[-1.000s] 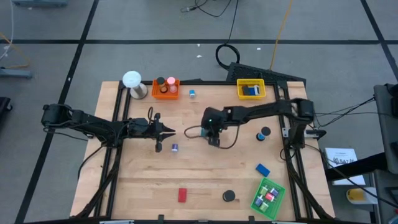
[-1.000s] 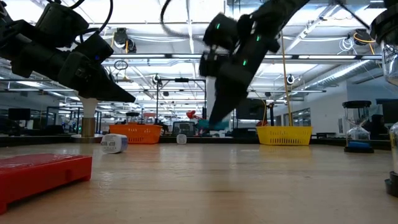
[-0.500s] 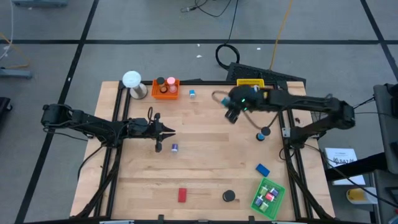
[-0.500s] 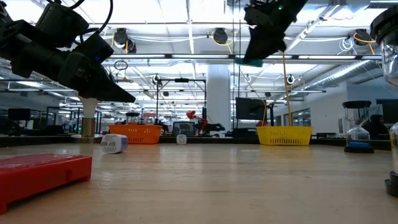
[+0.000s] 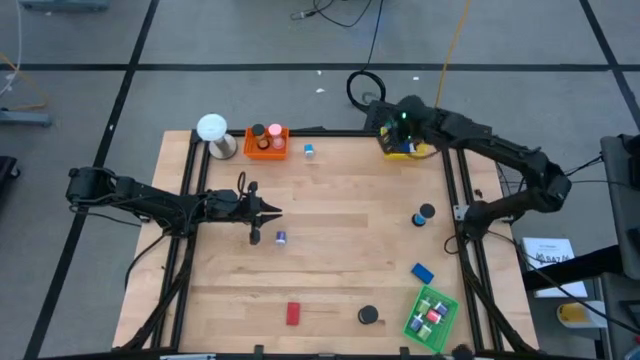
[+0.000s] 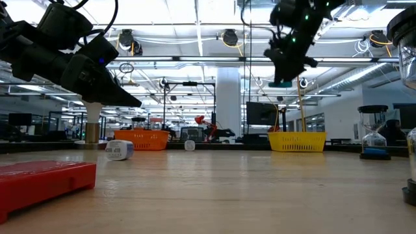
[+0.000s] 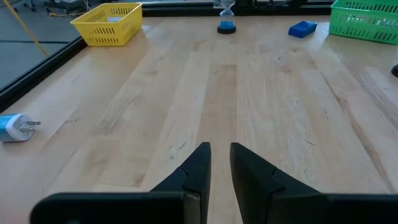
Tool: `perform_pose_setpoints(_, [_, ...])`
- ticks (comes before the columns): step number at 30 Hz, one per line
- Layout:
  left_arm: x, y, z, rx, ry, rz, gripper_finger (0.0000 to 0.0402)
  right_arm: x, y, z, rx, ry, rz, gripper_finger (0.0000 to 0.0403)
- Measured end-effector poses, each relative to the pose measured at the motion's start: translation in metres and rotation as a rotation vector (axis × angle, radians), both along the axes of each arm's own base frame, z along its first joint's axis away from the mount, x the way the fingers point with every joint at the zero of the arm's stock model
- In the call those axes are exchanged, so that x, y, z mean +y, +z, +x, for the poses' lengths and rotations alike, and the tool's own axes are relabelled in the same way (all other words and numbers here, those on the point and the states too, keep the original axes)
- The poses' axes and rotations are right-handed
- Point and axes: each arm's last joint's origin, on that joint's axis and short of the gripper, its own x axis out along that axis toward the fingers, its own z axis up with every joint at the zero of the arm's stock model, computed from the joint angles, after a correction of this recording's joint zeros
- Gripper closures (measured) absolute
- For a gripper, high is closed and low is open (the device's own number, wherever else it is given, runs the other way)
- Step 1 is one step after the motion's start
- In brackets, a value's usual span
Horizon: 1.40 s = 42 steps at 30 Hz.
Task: Pick & Place Office items
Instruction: Put the blue timer into the yellow basket, then put the purple charger adapter into the green basket
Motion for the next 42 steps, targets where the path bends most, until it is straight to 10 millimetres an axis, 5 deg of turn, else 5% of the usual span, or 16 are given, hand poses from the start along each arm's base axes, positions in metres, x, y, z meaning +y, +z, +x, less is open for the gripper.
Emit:
perform_pose_setpoints(11, [0.000,0.000,0.000,0.000,0.000,0.000,0.0336,-0.063,-0.061,-0.042,0.026,-0.172,0.110,0.0257])
perform_pose_setpoints(22, [0.000,0.000,0.000,0.000,0.000,0.000,0.0337,-0.070,-0.119,-0.073,0.018,-0.215,0.179,0.0257])
perform_pose_setpoints(42, [0.000,0.000,0.000,0.000,0.000,0.000,0.0337,-0.069,-0.123,-0.077,0.001,-0.195,0.160,0.0202])
